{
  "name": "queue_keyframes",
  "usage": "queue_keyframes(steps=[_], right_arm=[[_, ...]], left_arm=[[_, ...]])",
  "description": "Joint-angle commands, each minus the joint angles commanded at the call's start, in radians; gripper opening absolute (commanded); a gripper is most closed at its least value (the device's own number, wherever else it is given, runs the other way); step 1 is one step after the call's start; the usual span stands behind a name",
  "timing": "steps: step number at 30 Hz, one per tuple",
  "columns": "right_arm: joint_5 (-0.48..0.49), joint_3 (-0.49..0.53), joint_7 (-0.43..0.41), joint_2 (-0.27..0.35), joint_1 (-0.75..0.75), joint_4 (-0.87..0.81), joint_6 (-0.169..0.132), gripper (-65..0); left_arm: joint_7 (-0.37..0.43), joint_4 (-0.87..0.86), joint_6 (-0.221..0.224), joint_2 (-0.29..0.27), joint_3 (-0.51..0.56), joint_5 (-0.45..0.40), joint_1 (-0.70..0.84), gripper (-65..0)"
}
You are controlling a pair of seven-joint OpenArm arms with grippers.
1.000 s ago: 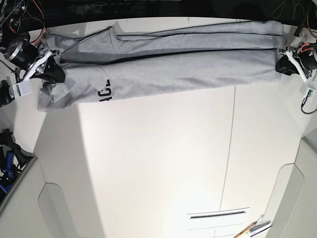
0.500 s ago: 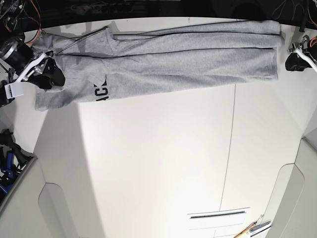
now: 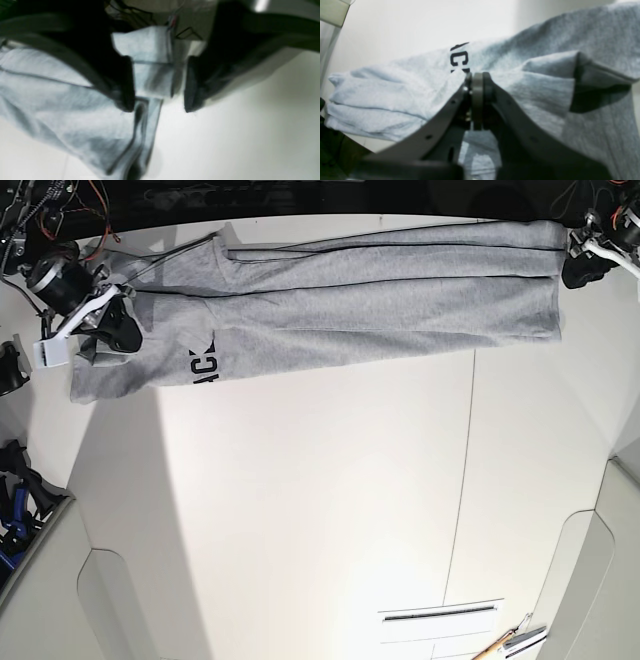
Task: Fold the T-shirt properly
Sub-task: 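Smooth the folded strip and release it with both grippers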
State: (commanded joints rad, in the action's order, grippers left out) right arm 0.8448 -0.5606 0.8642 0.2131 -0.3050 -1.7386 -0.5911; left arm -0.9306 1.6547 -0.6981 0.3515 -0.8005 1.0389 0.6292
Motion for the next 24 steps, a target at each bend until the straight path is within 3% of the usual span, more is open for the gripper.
queue_keyframes(steps=[2,6,11,15,24], right_arm=[[0.012,0.000,0.000,0.000,0.000,0.000,0.000,-65.0],[0.011,0.000,0.000,0.000,0.000,0.000,0.000,-65.0],[0.012,0.000,0.000,0.000,0.000,0.000,0.000,-65.0],[0.011,0.000,0.000,0.000,0.003,0.000,0.000,-65.0],[0.012,0.000,0.008,0.000,0.014,0.000,0.000,-65.0]], left_arm=[[0.008,-0.045,0.000,0.000,0.002,0.038,0.000,-27.5],[0.131,-0.145,0.000,-0.003,0.002,0.045,-0.001,-27.5],[0.048,-0.156,0.000,-0.003,0.004,0.167,-0.007,-27.5],[-0.018,-0.156,0.000,-0.005,0.036,0.177,-0.037,-27.5],[-0.009,-0.156,0.000,-0.005,0.199,0.169,-0.045,-27.6]])
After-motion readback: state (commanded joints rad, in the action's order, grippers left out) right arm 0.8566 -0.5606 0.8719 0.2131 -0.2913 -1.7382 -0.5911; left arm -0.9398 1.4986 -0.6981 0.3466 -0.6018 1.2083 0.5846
